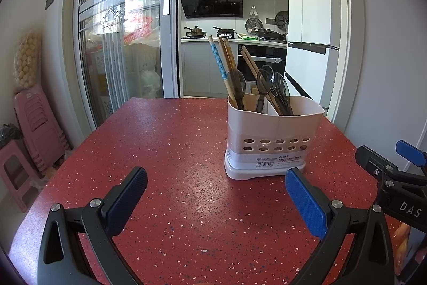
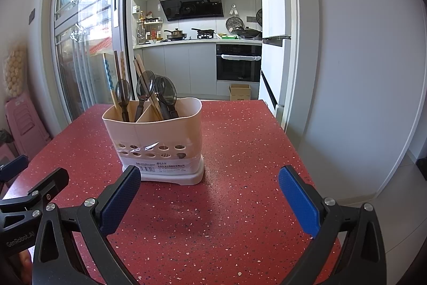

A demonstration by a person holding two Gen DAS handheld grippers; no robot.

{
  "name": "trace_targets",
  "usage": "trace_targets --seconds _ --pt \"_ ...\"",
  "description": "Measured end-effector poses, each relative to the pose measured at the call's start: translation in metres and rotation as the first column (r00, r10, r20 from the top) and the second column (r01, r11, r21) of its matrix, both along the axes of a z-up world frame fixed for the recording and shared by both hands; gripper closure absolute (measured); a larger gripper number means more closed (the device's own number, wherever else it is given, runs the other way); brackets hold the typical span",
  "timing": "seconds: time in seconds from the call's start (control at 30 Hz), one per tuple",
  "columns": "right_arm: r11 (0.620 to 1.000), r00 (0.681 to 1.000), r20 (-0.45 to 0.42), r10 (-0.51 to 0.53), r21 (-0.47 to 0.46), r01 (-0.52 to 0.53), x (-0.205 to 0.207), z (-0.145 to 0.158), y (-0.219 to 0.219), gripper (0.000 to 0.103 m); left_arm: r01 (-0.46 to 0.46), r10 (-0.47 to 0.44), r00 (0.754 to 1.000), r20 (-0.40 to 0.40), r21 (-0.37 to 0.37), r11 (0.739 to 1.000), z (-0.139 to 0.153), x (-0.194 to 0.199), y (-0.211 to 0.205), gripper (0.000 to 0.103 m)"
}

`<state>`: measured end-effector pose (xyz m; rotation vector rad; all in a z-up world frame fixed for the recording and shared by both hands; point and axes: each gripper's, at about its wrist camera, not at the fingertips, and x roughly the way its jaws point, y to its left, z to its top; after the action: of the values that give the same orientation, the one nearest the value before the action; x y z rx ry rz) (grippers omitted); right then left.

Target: Organize utensils

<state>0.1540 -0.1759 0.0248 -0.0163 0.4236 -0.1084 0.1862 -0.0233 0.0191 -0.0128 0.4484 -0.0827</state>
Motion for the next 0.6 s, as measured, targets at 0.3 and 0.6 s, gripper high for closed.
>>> trace_targets --seconds 0.3,0.6 --pt "1.0 1.0 -0.001 -0.001 0.008 0.001 0.0006 0.0001 -0.0011 0.0 0.0 0.0 1.0 0.0 0.001 1.0 -0.0001 0.0 0.0001 0.0" --pt "1.0 1.0 -0.001 -0.003 0.008 0.003 -0.0005 0.0006 -0.0008 0.0 -0.002 0.002 1.0 -0.001 0.003 1.0 0.0007 0.0002 0.0005 0.0"
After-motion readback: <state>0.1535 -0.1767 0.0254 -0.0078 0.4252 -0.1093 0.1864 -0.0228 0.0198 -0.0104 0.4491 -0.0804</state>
